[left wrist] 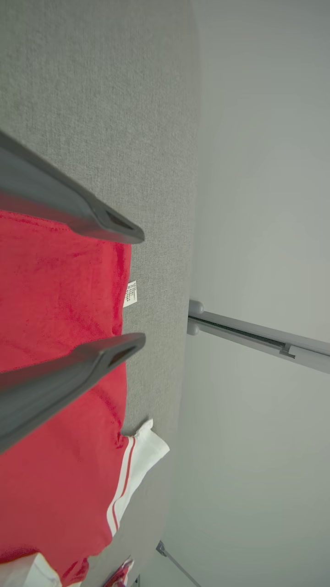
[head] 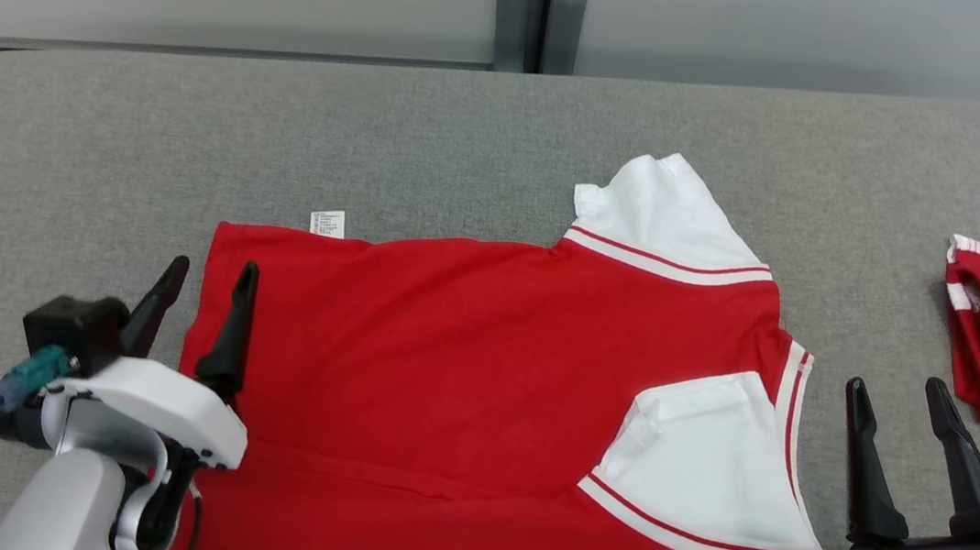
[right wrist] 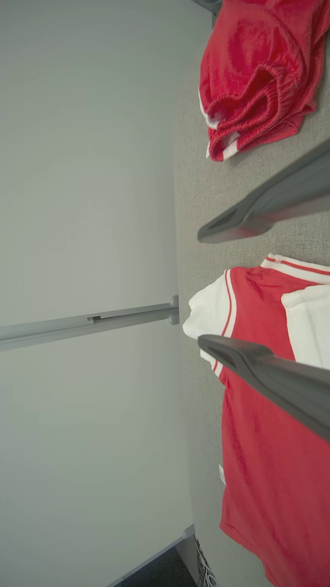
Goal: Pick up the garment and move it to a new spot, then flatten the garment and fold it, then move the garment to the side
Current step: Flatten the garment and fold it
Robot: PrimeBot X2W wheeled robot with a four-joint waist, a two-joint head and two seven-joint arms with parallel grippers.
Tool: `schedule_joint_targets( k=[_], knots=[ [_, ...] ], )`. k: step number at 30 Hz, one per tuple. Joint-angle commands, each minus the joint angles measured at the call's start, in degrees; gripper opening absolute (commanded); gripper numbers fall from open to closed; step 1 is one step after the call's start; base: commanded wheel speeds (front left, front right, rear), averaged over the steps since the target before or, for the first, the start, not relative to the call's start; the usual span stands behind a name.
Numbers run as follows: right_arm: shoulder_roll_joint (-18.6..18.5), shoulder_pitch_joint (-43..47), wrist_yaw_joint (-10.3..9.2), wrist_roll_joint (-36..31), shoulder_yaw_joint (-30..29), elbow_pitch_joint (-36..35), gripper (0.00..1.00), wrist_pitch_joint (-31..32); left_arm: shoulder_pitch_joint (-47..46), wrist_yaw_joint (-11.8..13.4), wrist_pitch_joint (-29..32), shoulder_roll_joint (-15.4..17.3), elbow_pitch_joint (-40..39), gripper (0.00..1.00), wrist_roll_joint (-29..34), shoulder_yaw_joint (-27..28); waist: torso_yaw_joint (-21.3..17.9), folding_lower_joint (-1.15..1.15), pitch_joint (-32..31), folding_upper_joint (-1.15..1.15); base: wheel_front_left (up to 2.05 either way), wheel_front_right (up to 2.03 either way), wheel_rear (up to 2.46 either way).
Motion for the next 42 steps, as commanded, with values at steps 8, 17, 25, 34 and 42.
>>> schedule_joint_targets(
  k=[8, 17, 25, 34, 42],
  knots=[
    [0.78, -3.66, -0.02, 0.05, 0.47, 1.36, 1.0, -1.86, -15.68, -5.17, 1.54, 2.19, 22.06, 1.0, -3.53, 0.88, -3.32, 0.0, 7.74, 0.0, 0.0, 0.0, 0.0],
    [1.57, -5.59, -0.02, 0.75, -0.22, 4.29, 1.0, -3.52, -25.06, -7.26, 1.17, 2.85, 38.19, 0.0, -6.27, -0.5, -3.72, 0.0, 9.22, 0.0, 0.0, 0.0, 0.0],
    [-1.18, -11.28, -0.01, 3.43, -2.87, 7.87, 1.0, -2.4, -27.96, -7.58, -2.32, 2.06, 40.65, 0.0, -7.32, -4.73, -2.01, 0.0, 9.4, 0.0, 0.0, 0.0, 0.0],
    [-7.32, -28.81, -0.01, 7.48, -3.04, 19.72, 1.0, -1.09, -33.03, -7.56, -3.84, -0.61, 38.95, 0.0, -10.66, -11.34, 4.68, 0.0, 14.42, 0.0, 0.0, 0.0, 0.0],
    [-11.45, -45.71, -0.02, 9.58, 4.96, 34.28, 1.0, 3.18, -37.56, -7.56, -5.67, -3.59, 38.66, 0.0, -13.82, -18.11, 10.61, 0.0, 18.87, 0.0, 0.0, 0.0, 0.0]
  ],
)
